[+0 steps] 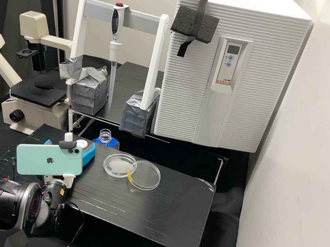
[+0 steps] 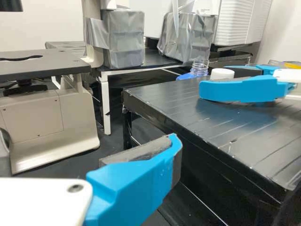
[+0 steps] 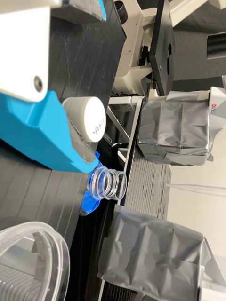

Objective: Close the bottle

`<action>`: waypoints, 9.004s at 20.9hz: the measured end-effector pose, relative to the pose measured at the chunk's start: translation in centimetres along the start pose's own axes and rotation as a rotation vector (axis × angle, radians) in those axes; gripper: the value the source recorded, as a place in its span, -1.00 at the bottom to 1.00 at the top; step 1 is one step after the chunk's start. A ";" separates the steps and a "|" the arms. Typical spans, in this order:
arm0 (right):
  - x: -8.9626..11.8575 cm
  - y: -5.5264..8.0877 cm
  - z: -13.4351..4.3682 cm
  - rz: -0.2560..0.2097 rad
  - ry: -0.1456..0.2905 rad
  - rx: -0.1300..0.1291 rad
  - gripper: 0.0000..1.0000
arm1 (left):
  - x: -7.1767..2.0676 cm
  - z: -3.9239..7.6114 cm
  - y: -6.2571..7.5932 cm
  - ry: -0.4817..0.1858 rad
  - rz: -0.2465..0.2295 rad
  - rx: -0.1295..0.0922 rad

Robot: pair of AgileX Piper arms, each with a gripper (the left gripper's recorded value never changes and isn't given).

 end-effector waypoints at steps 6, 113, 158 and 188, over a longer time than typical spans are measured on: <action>0.0 0.0 0.0 0.002 0.002 0.000 -1.00 | 0.00 0.0 0.0 0.000 0.000 0.000; 7.4 4.7 1.5 0.187 -0.114 -0.025 -1.00 | 0.20 0.3 -0.1 -0.019 -0.006 0.028; 7.0 4.0 1.5 0.166 -0.114 -0.024 -1.00 | 0.31 0.5 -0.1 -0.030 -0.009 0.030; 6.7 4.3 2.2 0.177 -0.141 -0.024 -1.00 | 0.49 0.8 -0.2 -0.048 -0.014 0.062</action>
